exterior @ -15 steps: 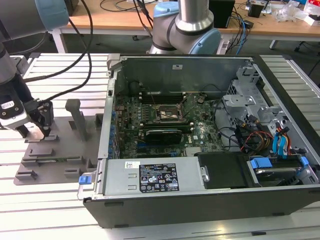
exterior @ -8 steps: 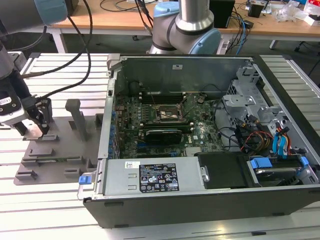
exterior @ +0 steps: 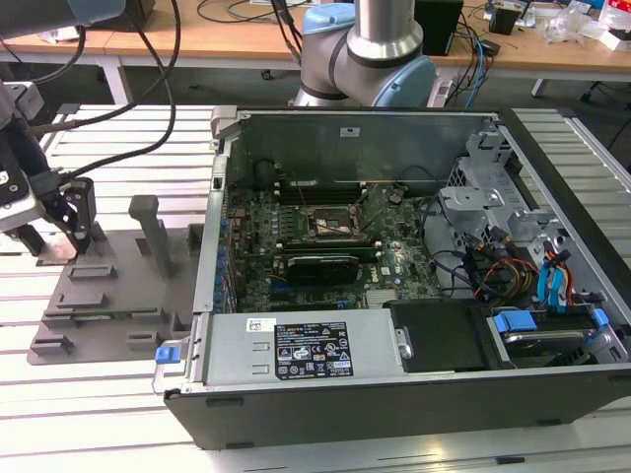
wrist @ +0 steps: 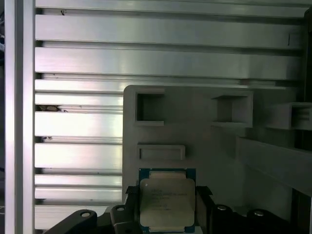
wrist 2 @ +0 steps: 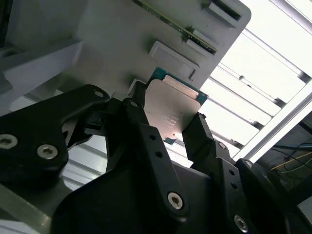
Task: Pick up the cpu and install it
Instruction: 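Pick up the cpu and move it towards the insertion slot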
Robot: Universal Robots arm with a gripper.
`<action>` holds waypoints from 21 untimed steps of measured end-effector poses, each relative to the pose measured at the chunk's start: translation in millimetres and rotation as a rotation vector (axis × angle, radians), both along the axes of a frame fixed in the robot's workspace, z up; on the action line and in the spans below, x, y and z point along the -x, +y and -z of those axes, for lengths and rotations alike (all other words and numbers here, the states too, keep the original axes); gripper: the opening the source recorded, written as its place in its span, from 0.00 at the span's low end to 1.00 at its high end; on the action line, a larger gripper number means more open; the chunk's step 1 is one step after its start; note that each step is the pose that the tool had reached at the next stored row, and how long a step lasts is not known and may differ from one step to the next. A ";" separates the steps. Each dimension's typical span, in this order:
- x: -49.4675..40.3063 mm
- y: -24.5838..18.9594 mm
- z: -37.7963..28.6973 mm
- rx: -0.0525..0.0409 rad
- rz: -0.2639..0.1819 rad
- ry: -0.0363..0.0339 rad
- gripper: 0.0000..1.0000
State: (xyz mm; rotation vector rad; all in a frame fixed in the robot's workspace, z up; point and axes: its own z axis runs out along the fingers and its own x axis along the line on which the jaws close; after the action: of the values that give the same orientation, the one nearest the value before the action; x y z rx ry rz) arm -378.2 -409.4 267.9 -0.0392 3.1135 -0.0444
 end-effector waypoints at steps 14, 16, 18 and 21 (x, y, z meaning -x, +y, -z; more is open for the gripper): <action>0.0 0.0 -30.5 0.0000 0.000 0.0001 0.55; 0.0 0.0 -35.1 0.0000 0.000 0.0000 0.55; 0.0 0.0 -41.0 0.0000 0.000 0.0001 0.55; 0.0 0.0 -48.2 0.0000 0.000 0.0000 0.55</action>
State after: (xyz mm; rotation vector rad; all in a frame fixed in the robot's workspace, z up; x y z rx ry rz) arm -378.2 -409.4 316.2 -0.0392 3.1135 -0.0445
